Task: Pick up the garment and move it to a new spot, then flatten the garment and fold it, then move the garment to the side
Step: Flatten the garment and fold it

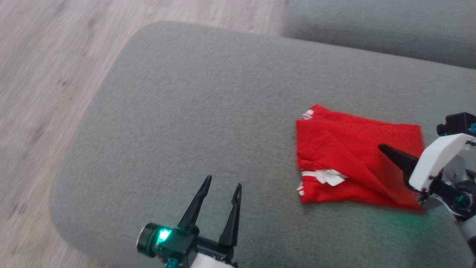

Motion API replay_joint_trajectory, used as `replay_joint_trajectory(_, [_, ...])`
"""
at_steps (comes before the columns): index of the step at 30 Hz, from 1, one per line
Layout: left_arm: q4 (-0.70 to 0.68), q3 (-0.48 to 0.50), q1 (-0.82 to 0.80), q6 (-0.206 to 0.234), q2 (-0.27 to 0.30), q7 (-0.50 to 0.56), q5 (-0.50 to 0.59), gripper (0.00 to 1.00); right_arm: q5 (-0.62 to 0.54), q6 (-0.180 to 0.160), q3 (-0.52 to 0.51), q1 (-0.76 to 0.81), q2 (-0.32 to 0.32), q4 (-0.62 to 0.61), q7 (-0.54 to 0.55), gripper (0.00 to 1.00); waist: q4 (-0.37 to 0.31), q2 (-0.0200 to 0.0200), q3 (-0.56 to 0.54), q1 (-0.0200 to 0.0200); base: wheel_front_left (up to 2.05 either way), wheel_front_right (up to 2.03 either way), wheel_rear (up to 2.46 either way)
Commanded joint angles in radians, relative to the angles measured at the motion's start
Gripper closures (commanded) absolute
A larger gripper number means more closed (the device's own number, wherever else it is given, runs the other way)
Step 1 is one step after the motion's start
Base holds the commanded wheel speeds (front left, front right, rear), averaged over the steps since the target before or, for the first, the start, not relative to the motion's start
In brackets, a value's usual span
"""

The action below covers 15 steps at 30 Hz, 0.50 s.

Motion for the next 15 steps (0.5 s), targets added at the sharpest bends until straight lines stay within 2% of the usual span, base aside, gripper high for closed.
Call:
replay_joint_trajectory(1, [-0.026, 0.009, -0.054, 0.011, -0.010, -0.008, -0.012, 0.00, 0.028, 0.007, 0.020, -0.027, -0.035, -0.007, 0.025, 1.00, 0.047, 0.0000, 0.043, -0.0002, 0.00, 0.00, 0.00])
replay_joint_trajectory(8, [-0.022, 0.003, -0.080, 0.034, -0.010, -0.008, -0.036, 0.00, 0.131, 0.007, 0.082, -0.026, -0.038, -0.010, 0.101, 1.00, 0.052, 0.0000, 0.053, -0.0002, 0.00, 0.00, 0.00])
replay_joint_trajectory(15, [-0.023, 0.026, -0.086, 0.047, -0.011, -0.008, -0.032, 0.00, 0.269, 0.007, 0.171, 0.063, -0.059, -0.198, 0.208, 1.00, 0.008, 0.0000, 0.025, -0.0002, 0.00, 0.00, 0.00])
